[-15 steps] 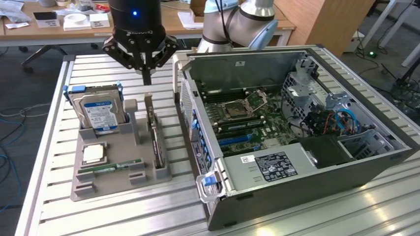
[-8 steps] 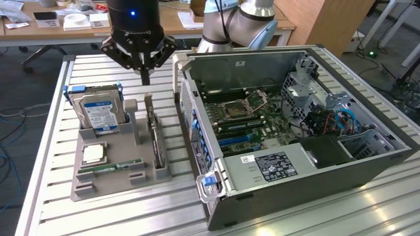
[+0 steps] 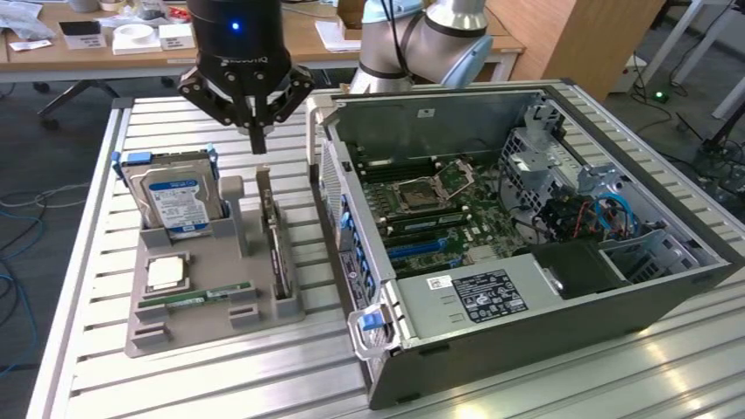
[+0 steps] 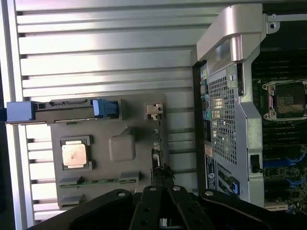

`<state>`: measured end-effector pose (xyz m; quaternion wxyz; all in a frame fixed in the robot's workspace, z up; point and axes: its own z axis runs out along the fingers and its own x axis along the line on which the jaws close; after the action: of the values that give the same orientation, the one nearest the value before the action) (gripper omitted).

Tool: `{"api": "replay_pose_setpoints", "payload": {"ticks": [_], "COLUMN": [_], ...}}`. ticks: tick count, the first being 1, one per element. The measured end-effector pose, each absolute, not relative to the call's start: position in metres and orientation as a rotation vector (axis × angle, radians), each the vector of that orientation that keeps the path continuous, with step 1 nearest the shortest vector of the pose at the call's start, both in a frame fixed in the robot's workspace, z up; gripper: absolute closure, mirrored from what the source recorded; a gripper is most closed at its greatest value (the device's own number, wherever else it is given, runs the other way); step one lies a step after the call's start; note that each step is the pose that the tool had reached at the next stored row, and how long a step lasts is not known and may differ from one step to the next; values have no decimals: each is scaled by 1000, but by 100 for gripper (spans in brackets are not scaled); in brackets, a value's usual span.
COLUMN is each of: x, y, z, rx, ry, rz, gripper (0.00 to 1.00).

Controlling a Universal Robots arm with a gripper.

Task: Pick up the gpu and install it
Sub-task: 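Reach for the gpu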

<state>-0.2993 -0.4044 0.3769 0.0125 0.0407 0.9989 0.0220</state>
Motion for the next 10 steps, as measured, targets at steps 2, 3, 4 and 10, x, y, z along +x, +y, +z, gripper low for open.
{"api": "replay_pose_setpoints", "payload": {"ticks": [2, 3, 4, 10], "x": [-299, -299, -299, -299], "y": [-408, -410, -411, -420], "z": [377, 377, 377, 377], "rx": [127, 127, 127, 127], "ry": [3113, 3113, 3113, 3113], "rz": [69, 69, 68, 67], "gripper": [89, 89, 89, 89]}}
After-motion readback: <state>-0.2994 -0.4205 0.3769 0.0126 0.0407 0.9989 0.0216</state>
